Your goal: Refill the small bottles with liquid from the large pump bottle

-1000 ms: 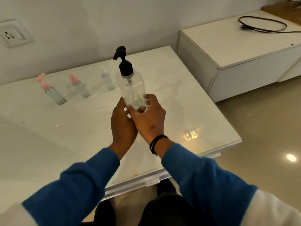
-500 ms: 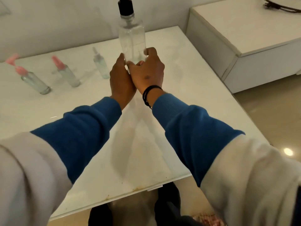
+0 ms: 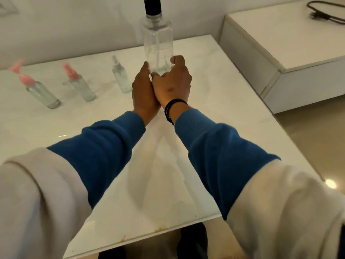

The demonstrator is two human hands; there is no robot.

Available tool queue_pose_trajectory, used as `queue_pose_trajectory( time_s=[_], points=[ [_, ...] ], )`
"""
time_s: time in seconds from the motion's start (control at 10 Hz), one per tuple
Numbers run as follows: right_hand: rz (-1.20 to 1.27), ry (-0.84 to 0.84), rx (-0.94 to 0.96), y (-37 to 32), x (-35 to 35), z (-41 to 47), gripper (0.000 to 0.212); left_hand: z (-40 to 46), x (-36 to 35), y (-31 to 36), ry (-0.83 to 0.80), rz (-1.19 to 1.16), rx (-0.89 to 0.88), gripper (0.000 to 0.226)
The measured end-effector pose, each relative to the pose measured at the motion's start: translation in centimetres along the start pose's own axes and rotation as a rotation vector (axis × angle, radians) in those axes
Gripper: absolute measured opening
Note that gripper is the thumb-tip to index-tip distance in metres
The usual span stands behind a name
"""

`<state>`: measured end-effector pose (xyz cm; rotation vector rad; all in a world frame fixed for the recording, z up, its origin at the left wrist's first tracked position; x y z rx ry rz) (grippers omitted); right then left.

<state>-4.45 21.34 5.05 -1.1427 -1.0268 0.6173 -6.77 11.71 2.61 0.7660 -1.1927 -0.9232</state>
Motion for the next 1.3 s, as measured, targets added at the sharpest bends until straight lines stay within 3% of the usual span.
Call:
queue_pose_trajectory(
  time_s=[0.1, 0.3, 0.4, 0.6, 0.7, 0.8, 1.0, 1.1, 1.2, 1.3],
  points=[
    [0.004, 0.000, 0.007, 0.0, 0.0, -0.1, 0.047, -0.1, 0.1, -0.1, -0.037, -0.181, 0.107, 0.036],
    [-0.011, 0.018, 0.026, 0.2, -0.2, 0.0, 0.048, 0.2, -0.2, -0.7, -0.047, -0.077, 0.032, 0.048],
    [-0.024, 0.025, 0.026, 0.2, -0.3, 0.1, 0.051, 0.3, -0.2, -0.7, -0.036, -0.276, 0.134, 0.030],
    [-0.037, 0.032, 0.030, 0.2, -0.6, 0.4, 0.055, 0.8, -0.2, -1.1, -0.031, -0.134, 0.023, 0.020],
    [-0.047, 0.036, 0.031, 0.2, -0.6, 0.4, 0.055, 1.2, -0.5, -1.8, -0.049, -0.134, 0.035, 0.039],
    [-0.050, 0.036, 0.038, 0.2, -0.7, 0.5, 0.056, 1.4, -0.7, -2.5, -0.042, -0.066, 0.047, 0.037],
    [-0.064, 0.038, 0.043, 0.5, -0.8, 0.6, 0.058, 1.2, -0.5, -2.4, -0.073, -0.018, 0.056, 0.054],
    [-0.048, 0.026, 0.039, 0.8, -0.9, 0.3, 0.060, 0.2, -0.5, -1.8, -0.073, 0.062, 0.038, 0.045],
    [-0.046, 0.003, 0.001, 1.2, -0.8, 0.0, 0.061, -0.9, 0.1, -1.2, -0.066, -0.178, 0.170, 0.025],
    [-0.048, -0.006, -0.042, 2.0, -0.8, -1.7, 0.063, -3.2, 1.1, -0.2, -0.026, -0.242, 0.223, 0.025]
  ],
)
Point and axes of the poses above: each hand's wrist, its own z-axis towards the middle knuckle, its own x-axis out of the back of the hand, y = z × x, the point moved 5 cm from there along z, towards the middle knuckle, and after that the axes turned 4 degrees about -y, right-handed, at the moved point
